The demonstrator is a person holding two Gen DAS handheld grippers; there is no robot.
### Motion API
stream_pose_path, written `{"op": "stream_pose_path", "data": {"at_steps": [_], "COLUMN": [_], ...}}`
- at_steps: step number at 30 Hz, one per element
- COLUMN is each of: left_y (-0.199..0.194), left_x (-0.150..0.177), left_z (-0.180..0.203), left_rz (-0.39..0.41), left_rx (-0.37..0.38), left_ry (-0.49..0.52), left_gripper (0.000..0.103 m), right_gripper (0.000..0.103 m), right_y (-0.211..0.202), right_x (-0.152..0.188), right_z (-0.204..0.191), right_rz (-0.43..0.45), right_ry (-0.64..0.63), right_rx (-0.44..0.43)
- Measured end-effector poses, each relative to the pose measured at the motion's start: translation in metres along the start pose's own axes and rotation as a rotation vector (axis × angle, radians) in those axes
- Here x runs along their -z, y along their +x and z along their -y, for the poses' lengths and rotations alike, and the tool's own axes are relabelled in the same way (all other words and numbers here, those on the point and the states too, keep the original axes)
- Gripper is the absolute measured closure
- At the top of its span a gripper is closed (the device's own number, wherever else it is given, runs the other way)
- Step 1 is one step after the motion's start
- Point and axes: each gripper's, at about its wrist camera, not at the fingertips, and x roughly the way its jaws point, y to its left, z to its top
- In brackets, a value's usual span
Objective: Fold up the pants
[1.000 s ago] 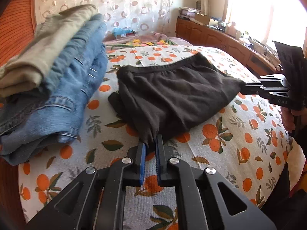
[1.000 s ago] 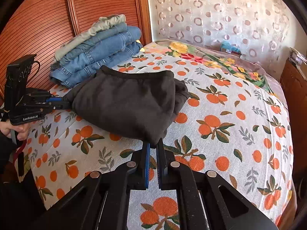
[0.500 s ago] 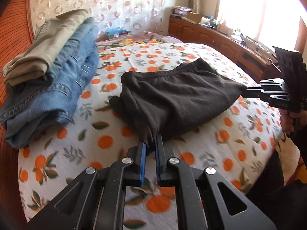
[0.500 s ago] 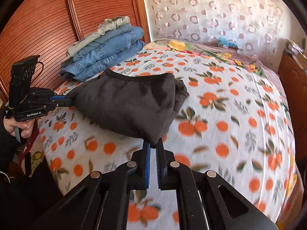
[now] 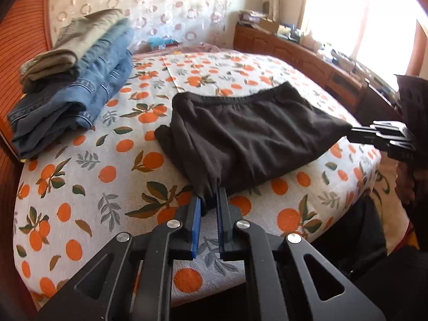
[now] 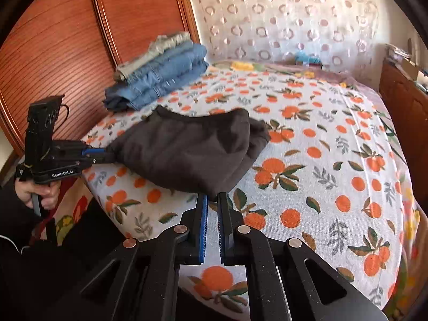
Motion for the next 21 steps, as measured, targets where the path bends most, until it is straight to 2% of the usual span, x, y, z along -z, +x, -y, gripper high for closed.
{"op": "stream_pose_path", "data": {"at_steps": [4, 6, 8, 11, 13, 17, 21], "left_y": [-0.007, -0.009, -0.010, -0.009, -0.007, 0.001, 0.010], "left_x": [-0.002, -0.003, -0.004, -0.007, -0.010, -0.020, -0.036], "left_z": [-0.001, -0.003, -0.006, -0.010, -0.014, -0.017, -0.022], "left_rz": [-0.001, 0.006, 0.015, 0.025, 0.032, 0.040, 0.059], "left_rx": [-0.007, -0.011, -0.023, -0.025, -0.025, -0.016, -0.041], "left_ry": [-0.015, -0.019, -0.026, -0.033, -0.038, -0.040, -0.052], "left_gripper": [0.089, 0.082, 0.067, 0.063, 0.054, 0.051, 0.051], "right_gripper": [0.094, 0.092, 0.085, 0.078, 0.073, 0.058, 0.053], "right_y": [-0.014, -0.017, -0.017, -0.007, 0.002, 0.023, 0.044], "right_x": [0.000, 0.001, 0.000, -0.005, -0.008, -0.021, -0.035], "right_z": [0.001, 0.002, 0.004, 0.005, 0.002, 0.005, 0.006], "right_rz": [0.021, 0.031, 0.035, 0.033, 0.041, 0.047, 0.041], "right_ry": [-0.004, -0.005, 0.000, 0.006, 0.011, 0.039, 0.008], "right_rx": [0.024, 0.050, 0.064, 0.070, 0.073, 0.022, 0.047]}}
